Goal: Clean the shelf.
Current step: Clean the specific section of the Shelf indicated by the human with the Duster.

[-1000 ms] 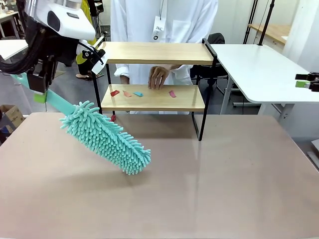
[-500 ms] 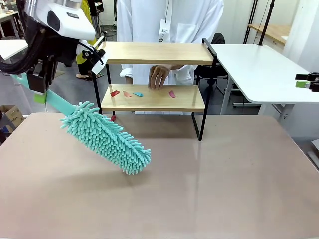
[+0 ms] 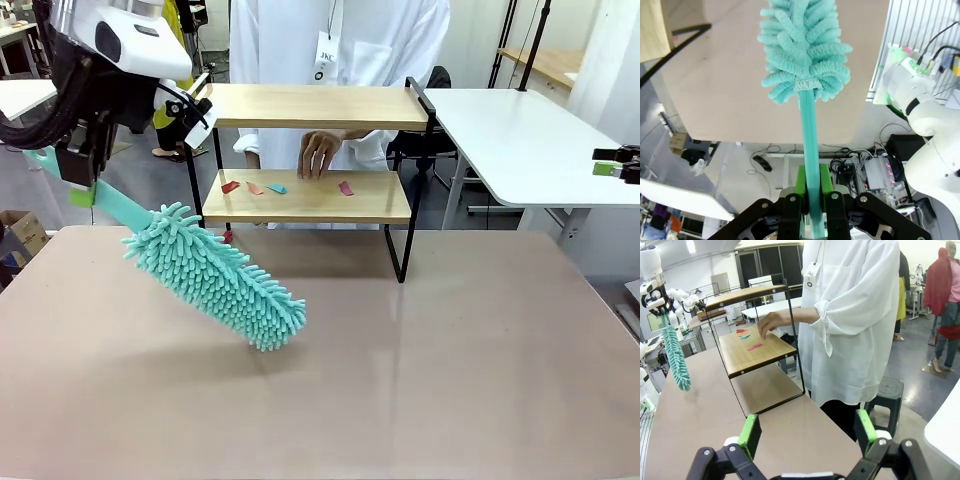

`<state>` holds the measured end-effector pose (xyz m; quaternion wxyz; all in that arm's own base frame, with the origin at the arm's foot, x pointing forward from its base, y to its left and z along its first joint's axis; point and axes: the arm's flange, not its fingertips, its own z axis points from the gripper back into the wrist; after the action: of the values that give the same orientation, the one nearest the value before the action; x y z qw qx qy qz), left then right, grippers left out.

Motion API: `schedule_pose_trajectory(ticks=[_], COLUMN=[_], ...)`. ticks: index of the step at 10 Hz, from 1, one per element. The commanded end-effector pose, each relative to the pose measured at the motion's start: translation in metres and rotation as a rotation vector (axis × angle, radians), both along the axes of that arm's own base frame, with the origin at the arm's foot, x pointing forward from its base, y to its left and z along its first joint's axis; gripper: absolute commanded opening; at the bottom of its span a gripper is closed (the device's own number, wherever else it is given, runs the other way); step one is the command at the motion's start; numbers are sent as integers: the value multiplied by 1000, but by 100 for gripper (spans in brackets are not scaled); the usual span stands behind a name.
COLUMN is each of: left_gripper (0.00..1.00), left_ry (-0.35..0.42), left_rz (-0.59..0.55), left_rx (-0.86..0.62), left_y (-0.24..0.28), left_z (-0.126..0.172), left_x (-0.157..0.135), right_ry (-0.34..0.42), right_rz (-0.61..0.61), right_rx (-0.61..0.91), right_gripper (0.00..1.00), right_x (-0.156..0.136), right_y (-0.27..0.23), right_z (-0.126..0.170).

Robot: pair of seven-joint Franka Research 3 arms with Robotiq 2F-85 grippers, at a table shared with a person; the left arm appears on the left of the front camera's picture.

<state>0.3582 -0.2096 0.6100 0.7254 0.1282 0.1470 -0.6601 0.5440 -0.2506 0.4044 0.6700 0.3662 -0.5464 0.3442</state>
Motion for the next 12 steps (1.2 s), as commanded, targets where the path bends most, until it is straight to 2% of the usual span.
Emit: schedule_pose_trajectory(ticks=[1,2,4,6,7,8,10,11,12], left_gripper=[13,13,13,13,13,13,13,13,13], left_ry=[34,57,70,93,101,68,51,14,-31], left_rz=[-45,-48,50,220,347,483,656,773,794], left_rx=[-110,-182,-297,-439,-478,-465,-526,-527,-555], left_y=[5,3,-14,-37,-48,-57,-62,-67,-78], left_z=[-2,-3,-5,-3,-6,-9,-12,-12,-9], left_x=[0,-2,-15,-30,-39,-42,-53,-59,-65], right_ry=[-4,-4,-4,-4,-4,-4,-4,-4,-4], right_rz=[2,2,2,2,2,2,2,2,2], right_rx=[1,1,1,1,1,1,1,1,1], right_gripper=[100,100,100,100,100,100,100,100,100], right_x=[0,0,0,0,0,0,0,0,0], right_y=[2,2,2,2,2,2,2,2,2], right_z=[2,2,2,2,2,2,2,2,2])
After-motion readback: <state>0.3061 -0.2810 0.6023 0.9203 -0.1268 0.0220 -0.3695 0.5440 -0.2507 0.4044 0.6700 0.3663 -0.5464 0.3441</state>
